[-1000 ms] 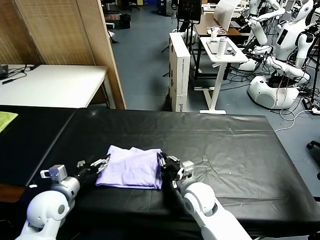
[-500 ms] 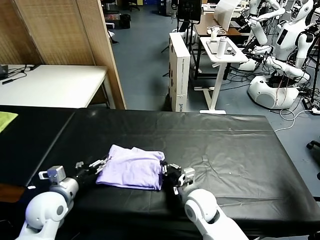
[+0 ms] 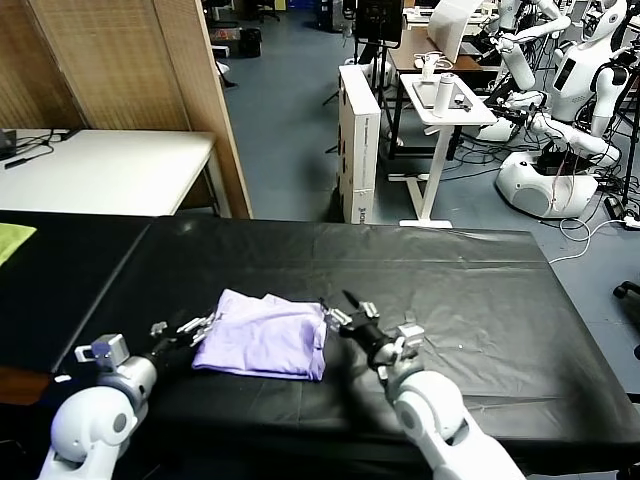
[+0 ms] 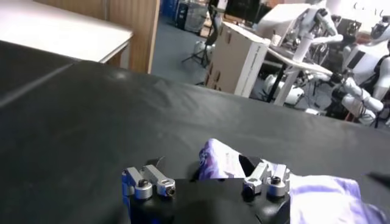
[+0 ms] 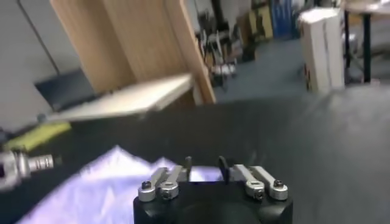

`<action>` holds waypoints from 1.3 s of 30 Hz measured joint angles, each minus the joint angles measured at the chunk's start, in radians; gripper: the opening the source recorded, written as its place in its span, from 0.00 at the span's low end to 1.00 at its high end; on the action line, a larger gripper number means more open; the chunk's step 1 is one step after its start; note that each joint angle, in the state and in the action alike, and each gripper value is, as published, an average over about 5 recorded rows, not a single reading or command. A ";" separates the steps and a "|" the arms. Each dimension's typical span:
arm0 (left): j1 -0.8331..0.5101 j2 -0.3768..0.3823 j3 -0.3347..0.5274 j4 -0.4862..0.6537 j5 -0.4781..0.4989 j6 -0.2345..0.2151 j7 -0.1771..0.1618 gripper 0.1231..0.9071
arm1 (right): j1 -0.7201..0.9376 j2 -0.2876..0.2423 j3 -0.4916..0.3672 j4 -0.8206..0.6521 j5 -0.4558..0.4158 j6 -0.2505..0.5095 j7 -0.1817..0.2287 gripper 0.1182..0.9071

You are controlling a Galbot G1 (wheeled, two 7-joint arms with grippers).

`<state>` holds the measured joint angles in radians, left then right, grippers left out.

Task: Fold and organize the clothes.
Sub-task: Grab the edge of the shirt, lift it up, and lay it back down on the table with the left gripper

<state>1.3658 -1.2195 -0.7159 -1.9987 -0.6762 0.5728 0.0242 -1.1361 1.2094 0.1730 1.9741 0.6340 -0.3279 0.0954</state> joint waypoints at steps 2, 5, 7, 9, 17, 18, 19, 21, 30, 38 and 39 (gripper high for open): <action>0.002 -0.019 -0.004 0.009 -0.011 -0.017 0.006 1.00 | -0.015 -0.014 0.026 0.022 0.007 0.006 0.000 0.99; -0.003 -0.051 -0.011 0.026 -0.043 -0.034 0.009 1.00 | -0.038 -0.028 0.057 0.049 0.010 0.012 0.000 1.00; -0.008 -0.071 -0.016 0.037 -0.071 -0.036 0.008 1.00 | -0.050 -0.030 0.069 0.062 0.009 0.014 0.000 1.00; -0.013 -0.087 -0.019 0.049 -0.097 -0.036 0.006 1.00 | -0.060 -0.031 0.076 0.071 0.008 0.014 0.000 1.00; -0.017 -0.122 -0.026 0.090 -0.159 -0.047 0.013 1.00 | -0.078 -0.029 0.087 0.088 0.004 0.015 0.004 1.00; -0.016 -0.124 -0.027 0.095 -0.171 -0.047 0.013 1.00 | -0.079 -0.029 0.088 0.088 0.004 0.015 0.004 1.00; -0.016 -0.126 -0.028 0.099 -0.184 -0.047 0.013 1.00 | -0.080 -0.030 0.089 0.088 0.003 0.015 0.004 1.00; -0.013 -0.131 -0.030 0.104 -0.208 -0.045 0.013 1.00 | -0.082 -0.031 0.090 0.089 0.002 0.014 0.005 1.00; -0.009 -0.153 -0.028 0.118 -0.242 -0.039 0.021 1.00 | -0.089 -0.028 0.090 0.091 -0.004 0.015 0.006 1.00; -0.015 -0.152 -0.043 0.136 -0.329 -0.023 0.025 1.00 | -0.097 -0.026 0.087 0.093 -0.014 0.015 0.006 1.00; -0.014 -0.152 -0.045 0.137 -0.336 -0.020 0.027 1.00 | -0.097 -0.025 0.086 0.093 -0.016 0.015 0.006 1.00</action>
<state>1.3517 -1.3716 -0.7608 -1.8621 -1.0125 0.5532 0.0511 -1.2333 1.1841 0.2586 2.0674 0.6177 -0.3124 0.1012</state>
